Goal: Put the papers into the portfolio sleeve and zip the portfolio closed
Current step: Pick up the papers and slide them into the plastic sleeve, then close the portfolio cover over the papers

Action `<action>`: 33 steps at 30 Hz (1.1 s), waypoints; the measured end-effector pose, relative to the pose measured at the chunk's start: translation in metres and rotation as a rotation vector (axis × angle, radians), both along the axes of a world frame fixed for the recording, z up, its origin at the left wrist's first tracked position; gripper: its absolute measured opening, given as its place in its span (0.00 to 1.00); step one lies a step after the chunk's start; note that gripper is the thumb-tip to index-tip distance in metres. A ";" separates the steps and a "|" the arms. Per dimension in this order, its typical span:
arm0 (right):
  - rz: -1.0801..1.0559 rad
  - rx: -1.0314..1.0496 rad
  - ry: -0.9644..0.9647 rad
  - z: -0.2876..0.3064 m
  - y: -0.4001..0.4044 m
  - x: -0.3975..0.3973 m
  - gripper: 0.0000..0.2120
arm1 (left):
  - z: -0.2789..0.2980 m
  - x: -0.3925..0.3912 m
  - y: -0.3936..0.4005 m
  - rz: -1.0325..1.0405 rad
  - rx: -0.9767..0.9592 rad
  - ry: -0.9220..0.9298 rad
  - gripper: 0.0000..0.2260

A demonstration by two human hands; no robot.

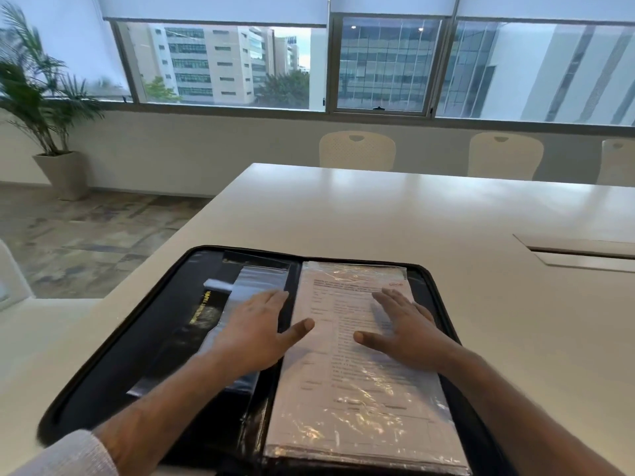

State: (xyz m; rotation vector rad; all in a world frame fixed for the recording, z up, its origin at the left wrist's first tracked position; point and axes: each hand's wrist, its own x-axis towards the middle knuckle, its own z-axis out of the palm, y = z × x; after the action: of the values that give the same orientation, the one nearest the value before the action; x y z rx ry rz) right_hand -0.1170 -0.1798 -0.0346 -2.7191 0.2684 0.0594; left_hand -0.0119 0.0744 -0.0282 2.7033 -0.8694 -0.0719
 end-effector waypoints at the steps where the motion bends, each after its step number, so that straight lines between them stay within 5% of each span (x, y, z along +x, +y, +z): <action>1: 0.009 0.023 -0.016 0.003 0.008 -0.001 0.50 | 0.001 -0.003 0.008 0.026 -0.021 0.003 0.40; 7: 0.088 0.096 -0.064 0.017 0.072 -0.005 0.47 | 0.009 -0.010 0.058 0.184 -0.080 0.000 0.46; 13: 0.108 0.132 -0.064 0.013 0.118 -0.003 0.48 | -0.004 0.001 0.122 0.324 0.016 -0.029 0.35; 22: 0.129 0.083 -0.065 0.008 0.164 -0.002 0.46 | -0.006 -0.001 0.173 0.607 0.073 0.059 0.38; 25: 0.134 0.082 -0.051 0.010 0.171 -0.003 0.46 | 0.005 0.007 0.188 0.622 -0.203 0.249 0.36; 30: 0.123 0.125 -0.029 0.015 0.179 -0.003 0.45 | 0.033 0.011 0.218 0.530 -0.876 0.586 0.20; 33: 0.112 0.204 -0.051 0.019 0.181 0.000 0.44 | 0.047 0.004 0.225 0.377 -1.254 0.855 0.21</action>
State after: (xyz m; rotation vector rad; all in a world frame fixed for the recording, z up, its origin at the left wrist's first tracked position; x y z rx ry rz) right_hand -0.1172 0.0010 -0.0159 -2.5260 0.0897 0.0461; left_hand -0.0076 0.2992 0.0183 1.3606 -0.0240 -0.4005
